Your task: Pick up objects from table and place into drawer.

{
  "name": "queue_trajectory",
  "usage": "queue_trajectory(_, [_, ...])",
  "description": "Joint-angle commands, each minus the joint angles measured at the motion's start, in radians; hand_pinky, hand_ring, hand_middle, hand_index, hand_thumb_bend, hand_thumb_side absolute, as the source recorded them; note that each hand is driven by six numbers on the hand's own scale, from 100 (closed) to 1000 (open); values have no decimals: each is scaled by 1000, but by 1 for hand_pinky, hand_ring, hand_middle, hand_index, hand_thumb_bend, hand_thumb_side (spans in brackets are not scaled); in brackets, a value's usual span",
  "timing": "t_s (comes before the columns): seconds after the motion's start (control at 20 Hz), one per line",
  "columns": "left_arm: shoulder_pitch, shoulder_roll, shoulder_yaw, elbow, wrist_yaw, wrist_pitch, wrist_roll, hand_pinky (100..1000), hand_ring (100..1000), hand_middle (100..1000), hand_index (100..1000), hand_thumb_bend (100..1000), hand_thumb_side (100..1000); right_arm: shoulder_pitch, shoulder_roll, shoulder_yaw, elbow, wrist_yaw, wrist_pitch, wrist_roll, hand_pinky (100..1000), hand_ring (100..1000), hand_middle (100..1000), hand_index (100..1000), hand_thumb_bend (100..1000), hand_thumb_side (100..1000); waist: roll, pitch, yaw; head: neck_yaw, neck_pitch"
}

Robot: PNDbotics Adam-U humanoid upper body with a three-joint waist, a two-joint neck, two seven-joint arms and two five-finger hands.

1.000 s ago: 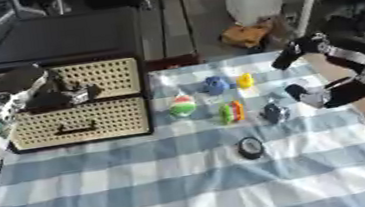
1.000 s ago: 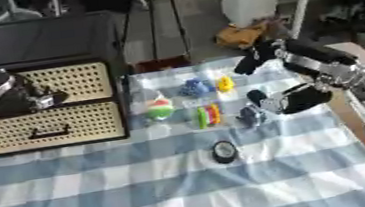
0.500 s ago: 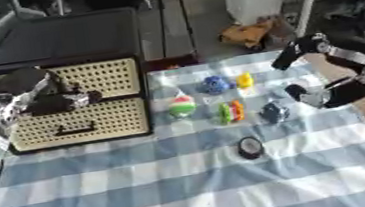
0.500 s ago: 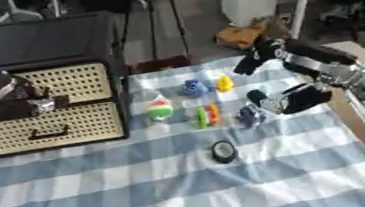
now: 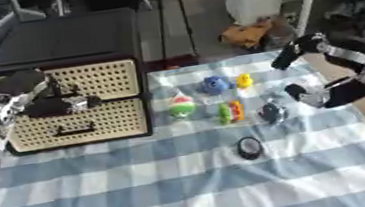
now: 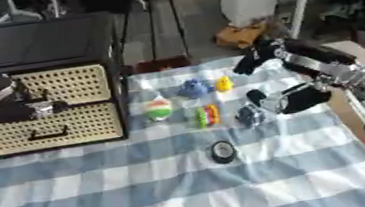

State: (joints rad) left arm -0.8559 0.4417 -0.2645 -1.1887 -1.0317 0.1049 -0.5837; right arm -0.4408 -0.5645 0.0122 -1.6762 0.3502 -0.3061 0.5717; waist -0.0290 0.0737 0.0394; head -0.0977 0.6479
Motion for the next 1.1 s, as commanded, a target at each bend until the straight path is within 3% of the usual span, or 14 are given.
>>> queue_trajectory(0.05, [30,17,-27,-26,4,-1,-39,100,100,100,501,770,1000,-17,-23,-12,-13,-3,2,0,790,722,690,796,203,100,-2,-5,3,-3,-3])
queue_trajectory(0.6, [115,69,-47,-237,30,38,-96,100,100,100,503,763,1000,-13,-27,-14,-12,-1,2,-4,790,722,691,796,204,100,2,-9,15,-12,-5])
queue_trajectory(1.1, [209,87,-30,-478,34,55,-162,100,100,100,505,734,1000,-5,-32,-16,-10,1,2,-5,790,722,691,796,204,100,10,-21,27,-18,-2])
